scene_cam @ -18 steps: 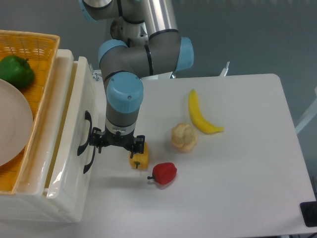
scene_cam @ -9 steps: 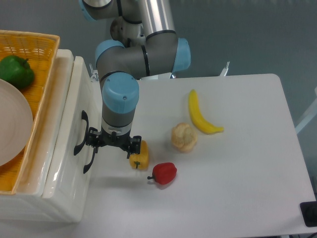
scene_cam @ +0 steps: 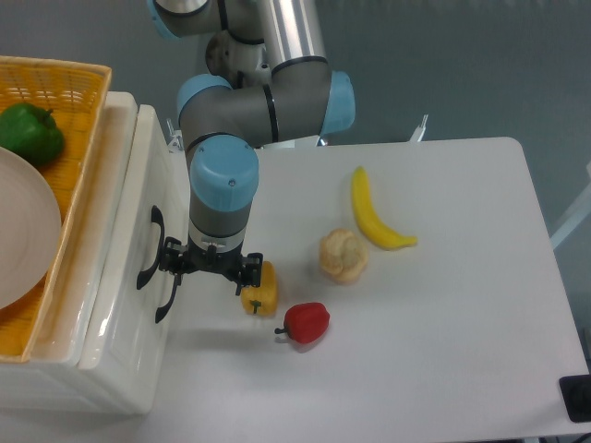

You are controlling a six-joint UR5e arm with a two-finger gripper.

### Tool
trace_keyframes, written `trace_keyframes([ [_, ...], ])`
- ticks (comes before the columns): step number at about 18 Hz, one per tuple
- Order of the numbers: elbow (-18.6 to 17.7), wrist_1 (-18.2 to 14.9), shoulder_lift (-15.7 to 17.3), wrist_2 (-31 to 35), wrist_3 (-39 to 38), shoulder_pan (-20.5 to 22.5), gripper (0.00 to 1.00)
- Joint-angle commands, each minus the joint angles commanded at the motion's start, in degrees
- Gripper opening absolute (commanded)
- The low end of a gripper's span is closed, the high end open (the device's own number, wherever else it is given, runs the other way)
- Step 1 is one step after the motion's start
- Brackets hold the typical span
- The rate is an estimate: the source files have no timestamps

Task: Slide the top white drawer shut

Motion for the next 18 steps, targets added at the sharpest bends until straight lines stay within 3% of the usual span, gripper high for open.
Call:
trace_keyframes([
  [6, 0.4, 0.0, -0.1, 0.2, 0.7, 0.2, 1.0],
  [10, 1.7, 0.0, 0.2, 0.3, 2.7, 3.1, 1.0],
  [15, 1.7, 0.0, 0.7, 5.4, 9.7, 4.7, 1.0],
  [18, 2.3, 0.0, 1.7, 6.1, 13.4, 8.0, 1.0],
])
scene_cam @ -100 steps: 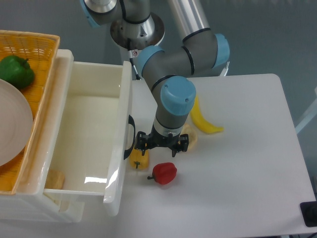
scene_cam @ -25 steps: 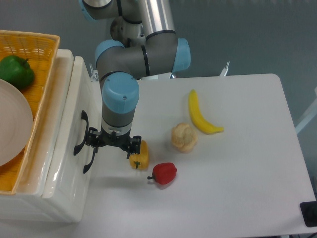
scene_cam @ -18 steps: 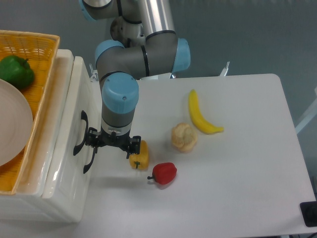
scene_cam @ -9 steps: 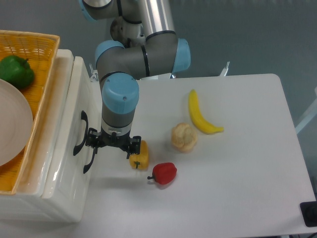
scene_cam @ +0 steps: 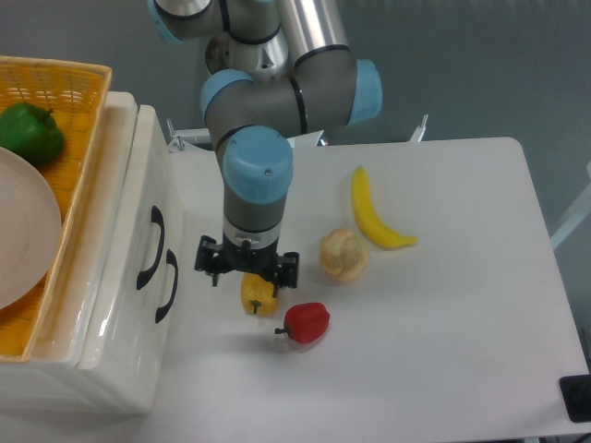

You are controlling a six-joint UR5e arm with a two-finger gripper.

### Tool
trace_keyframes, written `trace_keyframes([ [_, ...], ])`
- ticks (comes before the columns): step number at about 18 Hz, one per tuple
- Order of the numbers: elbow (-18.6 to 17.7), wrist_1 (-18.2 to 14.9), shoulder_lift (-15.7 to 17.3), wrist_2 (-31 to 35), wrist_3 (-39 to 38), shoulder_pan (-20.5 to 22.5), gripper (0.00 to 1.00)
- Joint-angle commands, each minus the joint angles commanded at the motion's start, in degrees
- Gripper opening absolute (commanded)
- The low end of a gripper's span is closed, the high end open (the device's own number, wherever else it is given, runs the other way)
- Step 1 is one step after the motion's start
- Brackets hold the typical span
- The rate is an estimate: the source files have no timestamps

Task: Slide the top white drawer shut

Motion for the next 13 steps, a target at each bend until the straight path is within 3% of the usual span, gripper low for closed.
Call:
trace_keyframes([
  [7, 0.4, -0.5, 0.6, 0.5, 16.2, 7.4, 1.0],
  [13, -0.7, -0.8, 0.9, 1.6, 22.2, 12.8, 1.0],
])
